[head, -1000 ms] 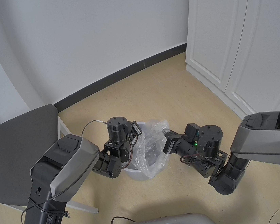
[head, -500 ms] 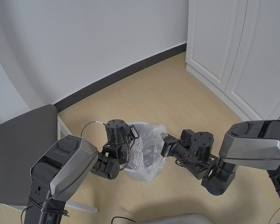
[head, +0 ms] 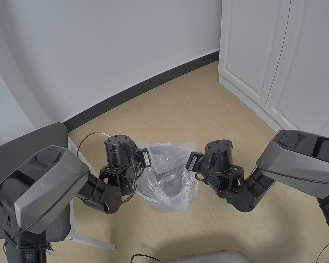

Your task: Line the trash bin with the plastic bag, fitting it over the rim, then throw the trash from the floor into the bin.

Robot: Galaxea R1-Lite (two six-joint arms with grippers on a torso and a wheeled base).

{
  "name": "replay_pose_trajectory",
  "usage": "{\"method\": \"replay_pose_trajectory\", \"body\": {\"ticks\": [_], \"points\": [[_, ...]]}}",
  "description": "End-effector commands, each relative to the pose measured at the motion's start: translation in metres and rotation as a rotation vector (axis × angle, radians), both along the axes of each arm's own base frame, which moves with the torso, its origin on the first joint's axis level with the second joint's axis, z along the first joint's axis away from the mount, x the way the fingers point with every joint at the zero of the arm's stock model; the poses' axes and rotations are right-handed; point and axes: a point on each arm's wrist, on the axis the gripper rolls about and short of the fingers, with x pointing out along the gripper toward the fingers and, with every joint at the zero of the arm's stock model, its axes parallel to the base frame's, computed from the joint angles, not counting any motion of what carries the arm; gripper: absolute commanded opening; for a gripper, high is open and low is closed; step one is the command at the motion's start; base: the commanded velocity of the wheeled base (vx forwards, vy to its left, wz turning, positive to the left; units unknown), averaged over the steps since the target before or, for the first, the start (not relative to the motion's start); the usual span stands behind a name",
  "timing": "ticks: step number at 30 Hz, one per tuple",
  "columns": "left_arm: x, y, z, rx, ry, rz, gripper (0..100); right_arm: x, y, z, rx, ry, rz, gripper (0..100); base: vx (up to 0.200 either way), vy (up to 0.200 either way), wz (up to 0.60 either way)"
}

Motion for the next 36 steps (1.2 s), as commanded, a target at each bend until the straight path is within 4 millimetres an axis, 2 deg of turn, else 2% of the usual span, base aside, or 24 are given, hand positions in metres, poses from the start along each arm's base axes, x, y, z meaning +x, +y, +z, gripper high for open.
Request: {"method": "replay_pose_trajectory", "body": {"ticks": [1,5,11,17,22,31,36], "points": [[-0.026,0.016,0.029,0.088,-0.013,-0.014,0,0.013,0.008,0.027,0.081,-0.009,-0.075,0,0.000,0.000,0.00],[-0.039,0.023,0.022,0.183,0.022,-0.032,0,0.018,0.011,0.026,0.084,0.058,-0.113,0,0.000,0.000,0.00],[-0.043,0.032,0.017,0.256,0.042,-0.030,0,0.019,0.015,0.019,0.089,0.092,-0.117,0,0.000,0.000,0.00],[-0.049,0.046,0.026,0.306,0.039,-0.017,0,0.017,0.020,0.013,0.084,0.103,-0.106,0,0.000,0.000,0.00],[-0.062,0.050,0.034,0.328,0.040,-0.032,0,0.017,0.024,-0.003,0.070,0.126,-0.104,0,0.000,0.000,0.00],[-0.049,0.045,0.009,0.347,0.084,-0.039,0,0.025,0.021,-0.018,0.046,0.159,-0.120,0,0.000,0.000,0.00],[-0.044,0.045,0.000,0.352,0.098,-0.038,0,0.029,0.015,-0.014,0.050,0.153,-0.133,0,0.000,0.000,0.00]]}}
